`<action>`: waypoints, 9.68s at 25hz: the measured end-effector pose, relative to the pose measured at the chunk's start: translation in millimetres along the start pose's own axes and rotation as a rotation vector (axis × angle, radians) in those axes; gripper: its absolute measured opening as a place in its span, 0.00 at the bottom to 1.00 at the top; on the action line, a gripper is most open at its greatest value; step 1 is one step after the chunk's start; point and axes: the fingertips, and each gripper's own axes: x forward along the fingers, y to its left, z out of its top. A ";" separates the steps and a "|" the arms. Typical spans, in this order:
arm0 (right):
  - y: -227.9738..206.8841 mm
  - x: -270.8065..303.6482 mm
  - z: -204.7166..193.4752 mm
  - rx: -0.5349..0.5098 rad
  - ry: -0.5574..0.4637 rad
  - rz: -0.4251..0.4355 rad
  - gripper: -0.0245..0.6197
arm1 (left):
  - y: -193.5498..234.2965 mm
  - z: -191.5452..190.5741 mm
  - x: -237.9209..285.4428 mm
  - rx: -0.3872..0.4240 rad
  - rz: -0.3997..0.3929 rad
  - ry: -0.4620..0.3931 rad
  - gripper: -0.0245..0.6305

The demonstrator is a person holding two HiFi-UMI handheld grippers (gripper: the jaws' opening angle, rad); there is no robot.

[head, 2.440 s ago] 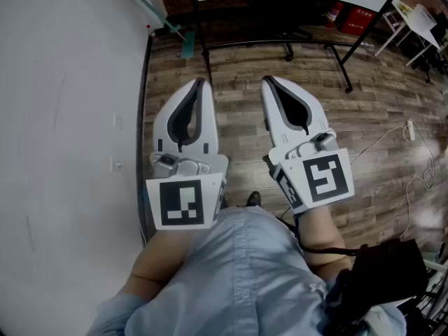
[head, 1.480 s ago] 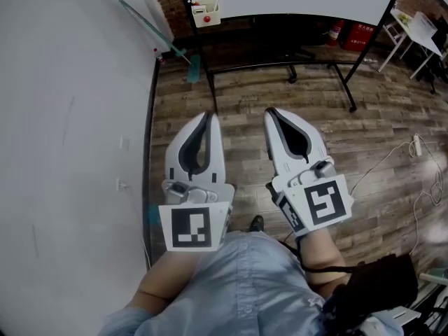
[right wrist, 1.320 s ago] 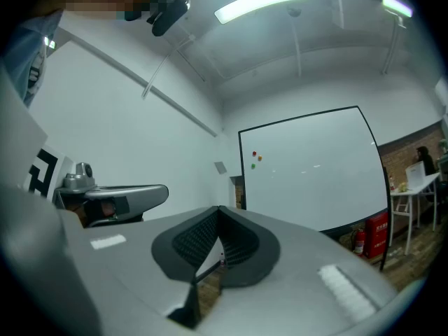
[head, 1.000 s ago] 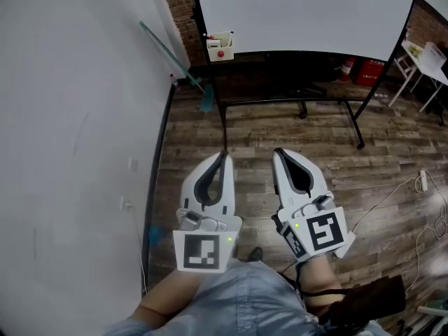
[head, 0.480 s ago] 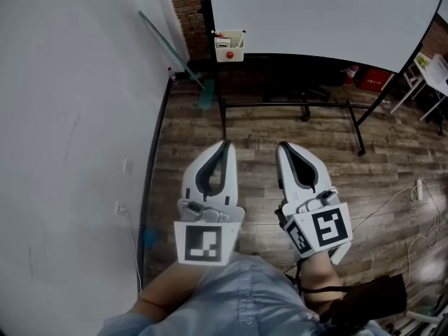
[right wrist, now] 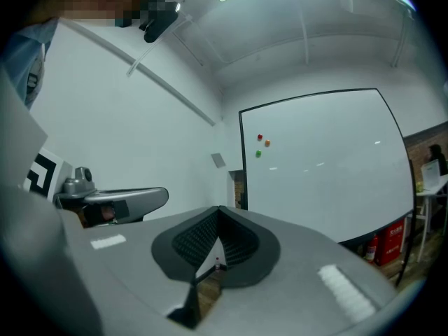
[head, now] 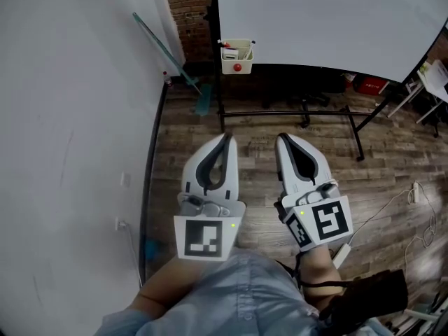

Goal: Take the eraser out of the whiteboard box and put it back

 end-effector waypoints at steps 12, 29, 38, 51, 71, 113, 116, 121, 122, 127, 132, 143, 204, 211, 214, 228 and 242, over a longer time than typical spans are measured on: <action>-8.3 55.6 -6.2 -0.020 0.024 -0.025 0.04 | 39.7 -26.1 38.3 -0.028 -0.027 0.036 0.04; -80.3 142.9 -23.5 0.016 0.024 0.025 0.04 | 54.6 -62.6 157.2 -0.009 -0.042 0.079 0.04; -129.8 207.1 -30.5 0.036 0.029 0.117 0.04 | 68.2 -71.1 236.4 0.035 0.016 0.086 0.04; -147.0 260.4 -27.6 0.036 -0.003 0.268 0.04 | 88.8 -64.7 284.8 0.080 0.121 0.062 0.04; -140.6 340.8 -95.7 -0.059 0.218 0.332 0.13 | 171.6 -122.0 321.8 -0.041 0.162 0.117 0.04; -137.7 364.8 -113.0 -0.173 0.333 0.383 0.26 | 191.2 -138.7 332.5 -0.049 0.123 0.152 0.04; -141.1 354.4 -92.9 -0.172 0.275 0.364 0.25 | 182.4 -123.8 323.3 -0.019 0.133 0.125 0.04; -143.8 332.7 -61.4 -0.175 0.184 0.345 0.25 | 164.7 -101.7 307.7 0.005 0.145 0.087 0.04; -144.6 328.2 -56.4 -0.178 0.171 0.342 0.25 | 161.1 -98.0 305.0 0.007 0.148 0.079 0.04; -150.5 308.4 -37.7 -0.192 0.123 0.332 0.25 | 145.9 -79.9 295.1 0.024 0.163 0.036 0.04; -155.1 293.7 -25.4 -0.201 0.094 0.329 0.25 | 131.6 -67.2 289.7 0.033 0.159 0.002 0.04; -159.6 289.3 -17.0 -0.207 0.070 0.327 0.25 | 128.1 -57.8 289.5 0.061 0.171 -0.024 0.04; -133.3 391.8 -176.7 -0.188 0.535 0.380 0.27 | 235.8 -153.5 345.7 -0.084 0.107 0.162 0.04; -130.1 394.5 -199.1 -0.209 0.604 0.393 0.28 | 240.4 -160.9 346.8 -0.082 0.112 0.181 0.04; -129.3 395.8 -200.3 -0.205 0.602 0.389 0.28 | 241.3 -159.3 345.9 -0.076 0.115 0.180 0.04; -133.0 371.4 -142.7 -0.132 0.424 0.387 0.29 | 217.2 -119.5 327.8 -0.021 0.137 0.117 0.04; -160.9 324.9 -32.5 -0.006 0.056 0.230 0.04 | 165.2 -67.1 302.2 0.025 0.152 0.024 0.04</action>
